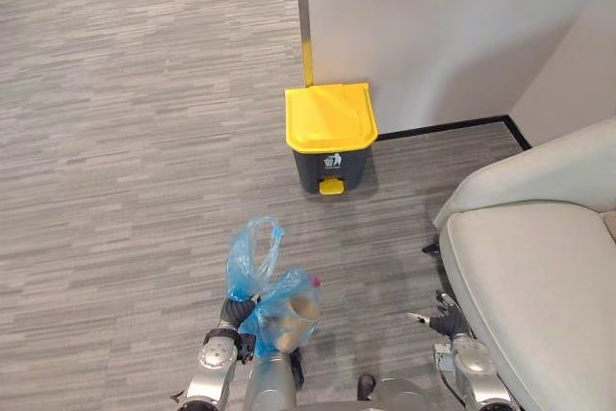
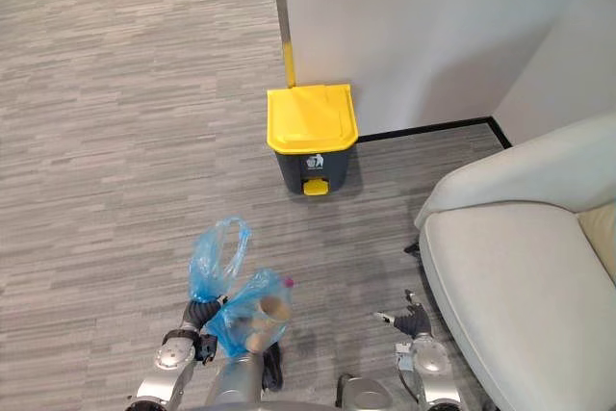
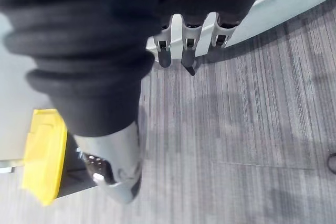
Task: Gather rubbish on tea table into small bin, then transfer packed bag to large trash can.
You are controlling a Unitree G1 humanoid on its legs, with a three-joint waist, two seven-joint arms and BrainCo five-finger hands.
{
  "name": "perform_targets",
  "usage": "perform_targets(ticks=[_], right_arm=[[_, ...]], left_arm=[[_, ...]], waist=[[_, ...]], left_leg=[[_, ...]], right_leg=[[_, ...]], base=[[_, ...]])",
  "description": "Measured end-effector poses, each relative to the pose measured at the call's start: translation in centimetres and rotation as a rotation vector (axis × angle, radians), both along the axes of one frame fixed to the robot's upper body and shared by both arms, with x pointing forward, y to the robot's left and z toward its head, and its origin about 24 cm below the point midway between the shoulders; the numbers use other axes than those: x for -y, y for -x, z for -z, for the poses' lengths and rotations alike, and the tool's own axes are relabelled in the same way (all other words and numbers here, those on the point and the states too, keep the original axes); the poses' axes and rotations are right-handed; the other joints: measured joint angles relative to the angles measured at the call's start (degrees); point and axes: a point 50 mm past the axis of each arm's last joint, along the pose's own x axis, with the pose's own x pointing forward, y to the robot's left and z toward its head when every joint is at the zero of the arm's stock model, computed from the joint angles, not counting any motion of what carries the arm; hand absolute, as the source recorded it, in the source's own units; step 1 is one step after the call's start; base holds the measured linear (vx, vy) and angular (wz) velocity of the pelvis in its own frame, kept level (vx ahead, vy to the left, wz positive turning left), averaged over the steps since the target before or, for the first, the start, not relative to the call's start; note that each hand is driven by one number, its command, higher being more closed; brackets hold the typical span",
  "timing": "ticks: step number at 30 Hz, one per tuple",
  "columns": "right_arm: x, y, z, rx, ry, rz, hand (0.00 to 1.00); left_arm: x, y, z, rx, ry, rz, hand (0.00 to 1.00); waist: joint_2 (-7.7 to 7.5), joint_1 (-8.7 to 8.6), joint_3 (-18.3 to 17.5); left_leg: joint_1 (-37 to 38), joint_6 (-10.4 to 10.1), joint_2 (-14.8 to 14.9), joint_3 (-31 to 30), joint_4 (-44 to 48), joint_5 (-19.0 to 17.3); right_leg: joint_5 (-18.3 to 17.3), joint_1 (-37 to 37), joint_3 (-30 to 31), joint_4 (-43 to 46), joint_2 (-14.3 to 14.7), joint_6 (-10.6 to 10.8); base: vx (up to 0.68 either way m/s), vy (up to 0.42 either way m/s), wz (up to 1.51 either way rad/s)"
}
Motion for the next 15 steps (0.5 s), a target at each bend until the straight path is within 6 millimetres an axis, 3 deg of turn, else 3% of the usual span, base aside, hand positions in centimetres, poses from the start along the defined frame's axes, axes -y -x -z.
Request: perform_targets(ticks=[1,3,4,5,6,7,8,9,10,13,15], right_arm=[[-0.2,-0.1,0.0,0.003,-0.004,-0.001,0.0],[-0.3,-0.4,-0.1,0.009,-0.004,-0.008,0.0],[-0.6,-1.0,-0.1,0.012,-0.009,-0.019,0.0],[-0.9,-1.1,0.0,0.009,-0.013,-0.027,0.0],[-1.2,-1.4,-0.2,0.014,-0.011,-0.046,0.0],[-2.8,-0.8,0.5,-0.028,-0.018,-0.129,0.0],[-2.6,-1.0,0.4,-0.023,-0.014,-0.13,0.0],[-2.5,-0.8,0.5,-0.028,-0.006,-0.14,0.0],[-1.9,-0.8,0.4,-0.034,0.011,-0.137,0.0],[-1.4,-1.2,0.1,-0.023,0.023,-0.131,0.0],[-0.9,-0.9,0.2,-0.03,0.031,-0.121,0.0]], left_arm=[[-0.1,-0.1,-0.1,0.005,-0.002,-0.004,1.0],[-0.4,0.2,0.0,-0.001,-0.004,-0.012,1.0],[-0.8,1.6,0.6,-0.037,-0.006,-0.035,1.0],[-1.2,2.8,1.3,-0.077,-0.014,-0.045,1.0],[-1.4,3.2,1.5,-0.096,-0.018,-0.049,1.0],[-2.8,3.2,1.2,-0.097,-0.073,-0.049,1.0],[-3.0,3.0,1.1,-0.091,-0.077,-0.054,1.0],[-3.0,3.0,1.1,-0.089,-0.059,-0.082,1.0],[-2.3,2.9,1.3,-0.095,-0.038,-0.08,1.0],[-1.7,1.6,0.8,-0.056,-0.025,-0.064,1.0],[-1.4,0.9,0.4,-0.031,-0.022,-0.056,1.0]], waist=[[-1.09,0.24,-0.1],[-1.34,0.7,-0.12],[-2.39,1.82,0.38],[-2.82,2.17,0.08],[-3.03,1.9,0.13],[-3.74,0.28,-0.32],[-4.0,0.28,-0.47],[-4.31,0.21,-0.37],[-2.34,0.31,-0.82],[-1.92,-1.16,-1.06],[-2.01,-1.23,-1.18]], left_leg=[[0.24,-0.18,-1.75,-0.01,-0.3,-0.24],[0.62,0.26,-3.9,-1.86,0.98,-4.34],[2.85,2.37,-4.94,-2.27,2.06,-8.94],[4.61,1.33,-5.85,0.38,3.16,-12.41],[5.26,1.77,-6.4,0.94,3.72,-13.44],[11.32,3.34,-6.47,1.61,1.97,-15.79],[12.57,3.33,-6.37,1.6,1.67,-15.79],[16.86,-0.46,-6.06,1.17,3.65,-18.9],[16.66,-0.88,-4.26,1.0,4.25,-19.84],[19.0,-1.99,-3.41,-0.52,0.03,-17.97],[20.25,-3.22,-3.76,-1.19,-2.13,-16.29]], right_leg=[[-1.0,0.86,0.65,-1.34,-1.91,1.07],[-2.58,0.59,2.22,-0.04,-3.08,2.16],[-7.0,-1.17,4.99,6.27,-4.74,3.62],[-9.79,-3.79,6.74,14.89,-6.43,6.11],[-9.8,-6.34,7.31,20.5,-7.26,7.28],[-6.67,-18.16,2.92,39.71,-8.95,4.33],[-6.94,-20.98,1.63,39.62,-8.28,4.38],[2.67,-24.28,-3.82,20.99,-5.07,-3.48],[2.91,-23.53,-4.79,21.18,-3.79,-3.84],[2.75,-23.08,-5.27,20.85,-3.03,-4.02],[2.31,-21.48,-5.28,19.81,-2.94,-3.56]], base=[[0.26,0.2,0.17],[0.2,0.175,-0.3],[0.21,0.164,-0.84],[0.22,0.135,-0.88],[0.67,0.205,-0.49],[0.73,0.153,-0.16],[1.1,0.036,-0.25],[0.71,-0.121,-0.31],[0.67,-0.122,-0.33],[0.3,-0.04,-0.02],[0.13,-0.006,0.3]])
